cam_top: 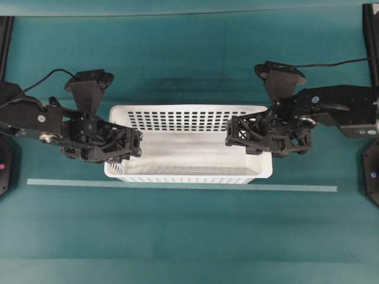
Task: Lift the white basket with both hands.
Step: 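Lift the basket upward with both grippers holding its end rims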
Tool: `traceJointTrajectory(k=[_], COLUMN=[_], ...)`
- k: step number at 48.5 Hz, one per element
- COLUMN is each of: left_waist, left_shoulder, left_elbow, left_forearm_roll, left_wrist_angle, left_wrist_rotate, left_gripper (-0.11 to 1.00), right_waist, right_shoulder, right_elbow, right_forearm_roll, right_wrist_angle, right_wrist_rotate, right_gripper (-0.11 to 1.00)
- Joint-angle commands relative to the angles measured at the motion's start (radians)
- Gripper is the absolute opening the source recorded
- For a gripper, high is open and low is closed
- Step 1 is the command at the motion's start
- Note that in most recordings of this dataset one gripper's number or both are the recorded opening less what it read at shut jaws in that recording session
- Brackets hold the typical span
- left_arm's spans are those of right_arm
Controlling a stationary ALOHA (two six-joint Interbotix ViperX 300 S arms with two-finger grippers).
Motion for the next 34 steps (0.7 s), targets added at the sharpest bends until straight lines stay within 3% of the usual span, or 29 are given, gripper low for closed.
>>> traceJointTrajectory(k=[1, 16, 20, 23, 34], left_waist=[-0.002, 0.0, 0.002, 0.002, 0.009], left_shoulder=[0.017, -0.009, -0.035, -0.061, -0.173], left_elbow=[-0.017, -0.037, -0.052, -0.069, -0.15], left_forearm_roll=[0.005, 0.005, 0.005, 0.005, 0.005], left_wrist_angle=[-0.012, -0.006, 0.006, 0.025, 0.183], left_wrist_rotate=[0.003, 0.028, 0.044, 0.058, 0.075], left_gripper=[0.1, 0.1, 0.1, 0.1, 0.09], right_waist=[0.003, 0.002, 0.003, 0.002, 0.002], right_shoulder=[0.038, 0.009, -0.012, -0.037, -0.12], right_elbow=[-0.014, -0.04, -0.058, -0.072, -0.124], right_forearm_roll=[0.008, 0.009, 0.011, 0.017, 0.021], right_wrist_angle=[-0.011, 0.02, 0.072, 0.13, 0.291], right_wrist_rotate=[0.0, 0.0, 0.0, 0.0, 0.002], right_gripper=[0.27, 0.27, 0.26, 0.18, 0.18])
